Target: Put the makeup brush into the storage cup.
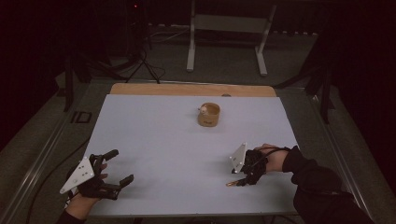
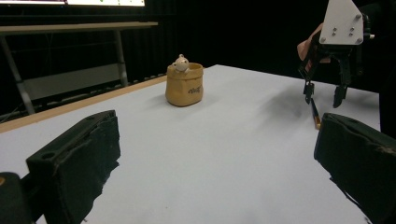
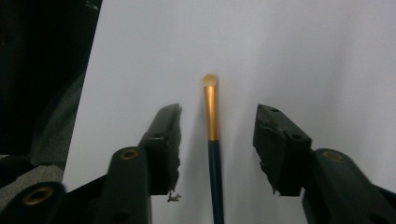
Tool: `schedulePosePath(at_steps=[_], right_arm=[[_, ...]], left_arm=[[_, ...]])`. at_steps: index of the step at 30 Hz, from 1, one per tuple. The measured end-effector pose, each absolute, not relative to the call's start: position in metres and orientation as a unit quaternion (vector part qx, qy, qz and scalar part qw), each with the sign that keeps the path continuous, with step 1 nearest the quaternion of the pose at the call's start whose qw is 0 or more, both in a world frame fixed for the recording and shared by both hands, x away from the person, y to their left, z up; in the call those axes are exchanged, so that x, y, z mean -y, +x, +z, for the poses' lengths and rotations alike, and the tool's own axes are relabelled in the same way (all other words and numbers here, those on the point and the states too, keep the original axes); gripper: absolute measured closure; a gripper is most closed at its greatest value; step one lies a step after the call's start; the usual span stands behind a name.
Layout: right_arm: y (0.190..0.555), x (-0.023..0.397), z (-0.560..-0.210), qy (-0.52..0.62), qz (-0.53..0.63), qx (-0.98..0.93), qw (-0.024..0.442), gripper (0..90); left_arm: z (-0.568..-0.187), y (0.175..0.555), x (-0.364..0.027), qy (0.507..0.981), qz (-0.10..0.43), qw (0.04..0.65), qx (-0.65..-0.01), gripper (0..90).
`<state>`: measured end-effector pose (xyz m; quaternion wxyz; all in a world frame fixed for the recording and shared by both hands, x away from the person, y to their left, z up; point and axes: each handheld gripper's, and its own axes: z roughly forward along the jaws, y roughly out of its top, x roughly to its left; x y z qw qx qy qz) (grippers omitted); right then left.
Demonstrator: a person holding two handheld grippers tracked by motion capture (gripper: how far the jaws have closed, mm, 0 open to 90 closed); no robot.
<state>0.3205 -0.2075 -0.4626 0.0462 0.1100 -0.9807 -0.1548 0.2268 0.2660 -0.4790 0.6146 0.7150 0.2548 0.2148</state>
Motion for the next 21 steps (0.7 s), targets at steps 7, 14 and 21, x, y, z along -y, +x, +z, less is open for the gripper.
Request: schedulePosePath(at_steps=[7, 14, 21], right_arm=[[0.320, 0.201, -0.468, 0.090, -0.124, 0.987, 0.047, 55.5], [0.315, 0.196, -0.470, 0.110, -0.120, 0.986, 0.040, 64.5], [0.312, 0.191, -0.477, 0.113, -0.104, 0.987, 0.044, 69.6]], left_arm=[[-0.479, 0.227, -0.266, 0.714, 0.215, 0.615, -0.255, 1.6], [-0.479, 0.227, -0.266, 0.714, 0.215, 0.616, -0.255, 1.6], [-0.479, 0.227, -0.266, 0.715, 0.215, 0.615, -0.254, 1.6]])
